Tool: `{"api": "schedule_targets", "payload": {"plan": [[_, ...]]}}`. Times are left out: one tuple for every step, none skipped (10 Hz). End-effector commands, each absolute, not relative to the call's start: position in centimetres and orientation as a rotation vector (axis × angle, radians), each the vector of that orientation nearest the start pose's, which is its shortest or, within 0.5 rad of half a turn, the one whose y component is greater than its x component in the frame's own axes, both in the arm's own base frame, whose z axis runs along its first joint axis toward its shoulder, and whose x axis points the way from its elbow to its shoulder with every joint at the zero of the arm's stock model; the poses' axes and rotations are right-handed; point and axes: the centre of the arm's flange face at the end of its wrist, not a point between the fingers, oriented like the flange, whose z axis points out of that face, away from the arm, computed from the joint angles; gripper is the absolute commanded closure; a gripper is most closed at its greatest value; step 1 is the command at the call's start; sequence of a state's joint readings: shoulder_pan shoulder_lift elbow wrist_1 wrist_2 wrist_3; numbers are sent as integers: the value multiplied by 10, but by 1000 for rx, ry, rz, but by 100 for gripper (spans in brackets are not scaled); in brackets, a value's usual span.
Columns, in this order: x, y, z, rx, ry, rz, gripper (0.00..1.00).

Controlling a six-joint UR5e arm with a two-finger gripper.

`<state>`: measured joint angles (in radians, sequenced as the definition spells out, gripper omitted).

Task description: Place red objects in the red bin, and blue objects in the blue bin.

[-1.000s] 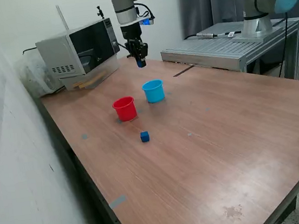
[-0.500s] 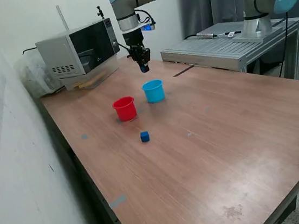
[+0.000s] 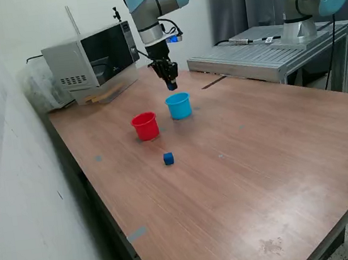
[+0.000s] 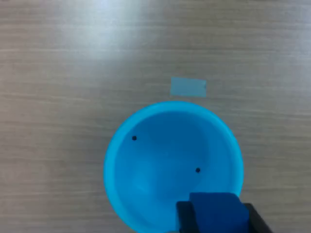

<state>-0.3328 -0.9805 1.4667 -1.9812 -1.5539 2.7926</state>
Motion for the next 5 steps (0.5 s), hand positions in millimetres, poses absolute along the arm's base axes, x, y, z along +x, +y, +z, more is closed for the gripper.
{"api": "schedule_targets", "payload": {"plan": [[-681,97,214,-2215,2193,-143,100],[-681,97,214,-2215,2193,-143,100],[-681,97,214,-2215,2193,-143,100],[-680,99,213,-2208,2196,-143,100],[-678,100,211,-2202,2197,-152,100]]}}
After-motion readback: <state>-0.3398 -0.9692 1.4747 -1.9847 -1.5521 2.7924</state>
